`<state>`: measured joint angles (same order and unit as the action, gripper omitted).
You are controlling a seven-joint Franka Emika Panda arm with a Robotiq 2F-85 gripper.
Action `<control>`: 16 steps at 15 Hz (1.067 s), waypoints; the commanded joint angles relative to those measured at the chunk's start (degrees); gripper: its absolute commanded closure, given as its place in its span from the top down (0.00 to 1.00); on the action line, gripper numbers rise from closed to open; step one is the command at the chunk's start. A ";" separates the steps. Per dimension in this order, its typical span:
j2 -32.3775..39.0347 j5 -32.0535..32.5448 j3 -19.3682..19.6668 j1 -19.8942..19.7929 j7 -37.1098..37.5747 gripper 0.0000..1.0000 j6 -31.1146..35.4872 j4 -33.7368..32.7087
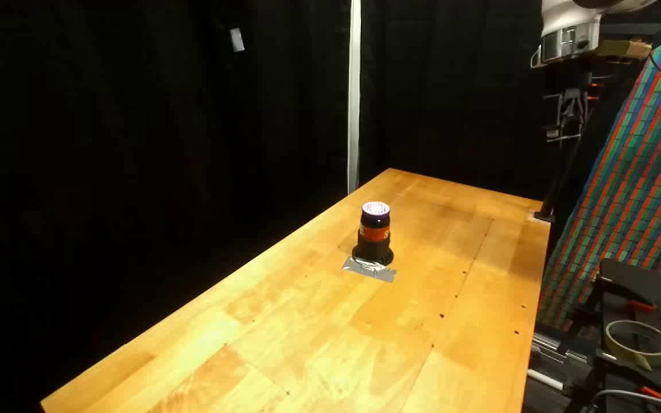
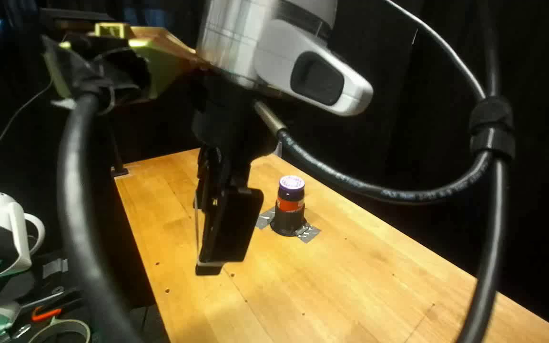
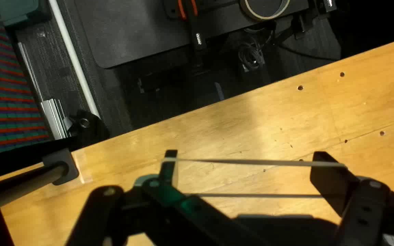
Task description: Put the rubber bung around the neck of the brown bottle
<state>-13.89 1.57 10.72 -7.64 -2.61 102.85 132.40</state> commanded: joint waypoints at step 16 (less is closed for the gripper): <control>20.92 2.09 -14.81 11.21 21.08 1.00 25.21 -12.36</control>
<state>1.87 2.22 -3.79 2.48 15.73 121.89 124.36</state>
